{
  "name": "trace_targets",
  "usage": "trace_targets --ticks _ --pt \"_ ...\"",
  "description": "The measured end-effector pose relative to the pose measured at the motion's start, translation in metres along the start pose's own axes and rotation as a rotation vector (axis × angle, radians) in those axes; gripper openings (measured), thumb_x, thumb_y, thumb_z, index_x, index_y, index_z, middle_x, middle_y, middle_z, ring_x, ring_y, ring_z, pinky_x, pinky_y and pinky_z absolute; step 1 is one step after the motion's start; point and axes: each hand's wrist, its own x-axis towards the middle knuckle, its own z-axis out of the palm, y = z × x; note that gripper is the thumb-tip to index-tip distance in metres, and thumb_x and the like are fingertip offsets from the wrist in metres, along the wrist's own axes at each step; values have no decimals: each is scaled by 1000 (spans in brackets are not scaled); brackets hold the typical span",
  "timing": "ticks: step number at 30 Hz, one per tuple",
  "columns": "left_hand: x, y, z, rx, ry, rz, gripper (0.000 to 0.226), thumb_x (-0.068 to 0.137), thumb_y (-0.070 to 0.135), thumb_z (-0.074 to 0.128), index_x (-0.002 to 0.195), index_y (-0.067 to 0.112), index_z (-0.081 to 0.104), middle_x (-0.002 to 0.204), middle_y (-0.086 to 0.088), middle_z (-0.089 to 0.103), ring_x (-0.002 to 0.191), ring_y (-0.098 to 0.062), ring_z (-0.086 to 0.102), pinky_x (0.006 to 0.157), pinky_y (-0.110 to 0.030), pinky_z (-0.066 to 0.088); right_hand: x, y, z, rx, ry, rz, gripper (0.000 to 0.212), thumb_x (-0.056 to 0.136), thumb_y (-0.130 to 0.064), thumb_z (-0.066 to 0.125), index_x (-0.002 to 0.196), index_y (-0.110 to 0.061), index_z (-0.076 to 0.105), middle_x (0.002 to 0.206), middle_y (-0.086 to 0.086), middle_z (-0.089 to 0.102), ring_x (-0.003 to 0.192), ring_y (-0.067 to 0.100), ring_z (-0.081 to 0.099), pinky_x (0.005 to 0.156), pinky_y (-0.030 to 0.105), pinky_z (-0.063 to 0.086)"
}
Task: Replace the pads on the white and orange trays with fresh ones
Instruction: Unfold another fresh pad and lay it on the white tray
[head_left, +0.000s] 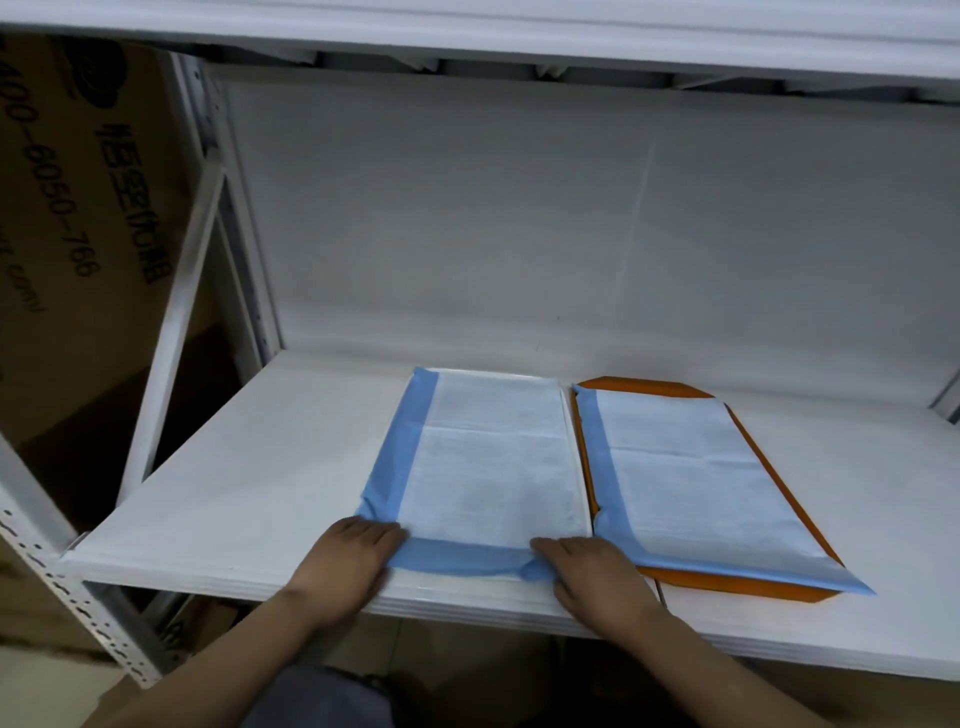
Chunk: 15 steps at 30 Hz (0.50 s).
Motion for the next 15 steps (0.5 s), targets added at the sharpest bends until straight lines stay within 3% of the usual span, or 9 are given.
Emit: trace_targets --ticks 3,5,9,11,13,15 --pt "-2 -9 -2 54 40 -71 37 59 27 40 81 23 69 74 4 69 65 -19 67 59 -20 52 -1 9 -11 -75 54 36 40 49 -23 80 88 -26 71 72 -10 66 61 10 61 52 22 46" --pt "-3 -13 -7 11 50 -191 35 62 29 43 78 21 72 78 1 69 66 -24 67 56 -24 52 -4 13 -18 -48 83 149 40 50 -31 86 86 -25 69 78 -8 64 66 13 61 51 24 45" --pt "-5 -15 -13 -106 17 -470 25 69 26 70 94 24 72 79 -3 57 64 -28 61 51 -28 42 -9 10 -34 115 23 525 38 77 -56 65 99 -30 48 75 -11 55 64 7 56 46 18 32" --pt "-3 -10 -21 -273 -32 -669 25 85 29 63 110 29 62 80 1 58 72 -23 61 60 -29 43 -8 6 -36 485 -81 689 36 86 -53 58 105 -29 42 68 -7 60 55 4 52 49 21 38" --pt "0 -7 -23 -502 -103 -779 19 94 32 50 113 35 54 69 6 62 66 -14 59 62 -28 45 -4 4 -36 913 -64 786 35 90 -39 59 118 -22 44 69 2 70 50 11 55 56 27 48" --pt "3 -5 -22 -731 -79 -799 21 97 23 44 113 29 56 63 4 67 59 -12 62 62 -23 48 1 4 -40 1053 -58 812 39 93 -34 57 126 -22 41 78 1 74 52 16 61 53 22 48"
